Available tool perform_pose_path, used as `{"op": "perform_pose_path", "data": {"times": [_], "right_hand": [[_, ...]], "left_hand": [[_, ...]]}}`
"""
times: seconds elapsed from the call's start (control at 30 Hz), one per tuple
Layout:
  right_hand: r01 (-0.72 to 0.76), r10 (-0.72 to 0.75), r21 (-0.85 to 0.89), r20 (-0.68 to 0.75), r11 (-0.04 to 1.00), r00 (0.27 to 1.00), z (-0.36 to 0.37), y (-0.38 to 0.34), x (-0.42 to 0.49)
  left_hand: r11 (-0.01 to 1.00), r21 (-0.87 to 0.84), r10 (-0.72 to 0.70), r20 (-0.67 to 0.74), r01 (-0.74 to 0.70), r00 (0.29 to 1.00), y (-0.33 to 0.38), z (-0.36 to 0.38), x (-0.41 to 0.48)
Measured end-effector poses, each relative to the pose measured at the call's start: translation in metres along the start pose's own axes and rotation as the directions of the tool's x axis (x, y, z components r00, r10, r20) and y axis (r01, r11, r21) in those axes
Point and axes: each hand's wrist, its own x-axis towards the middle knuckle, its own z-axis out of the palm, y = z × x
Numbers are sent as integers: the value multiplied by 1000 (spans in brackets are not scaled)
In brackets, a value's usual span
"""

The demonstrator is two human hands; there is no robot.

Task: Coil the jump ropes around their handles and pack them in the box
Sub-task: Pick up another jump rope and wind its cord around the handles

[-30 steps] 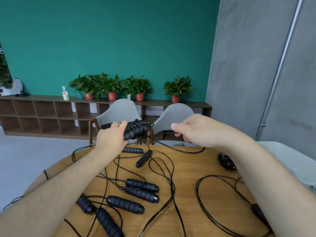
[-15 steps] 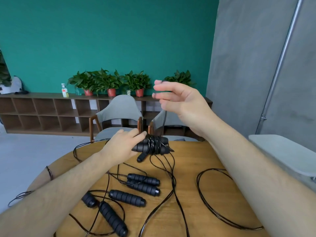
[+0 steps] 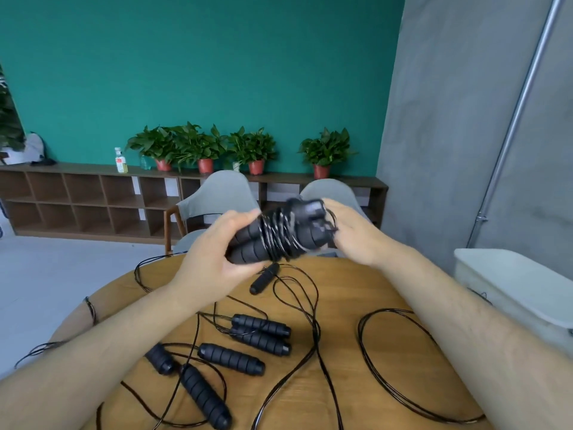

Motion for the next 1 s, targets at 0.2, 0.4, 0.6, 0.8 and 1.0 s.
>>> {"op": "perform_pose_path", "data": {"times": [0.2, 0.4, 0.6, 0.8, 1.0], "right_hand": [[-114, 115, 16, -193, 993, 975, 18, -34, -15], [-162, -43, -480, -388, 862, 921, 37, -61, -16], [45, -320, -632, -329, 774, 888, 48, -55, -17], [201, -35, 256, -535, 946, 844, 27, -70, -27], [235, 36, 542, -443, 807, 896, 29, -76, -25]], "left_hand": [[953, -154, -275, -89, 260, 957, 6, 2, 13], [849, -252, -507, -145, 464, 850, 16, 25, 15], [639, -522, -681, -42, 565, 731, 24, 45, 10], [361, -755, -658, 210, 548, 723, 22, 48, 2], [268, -796, -579, 317, 543, 751, 20, 53, 5]]}}
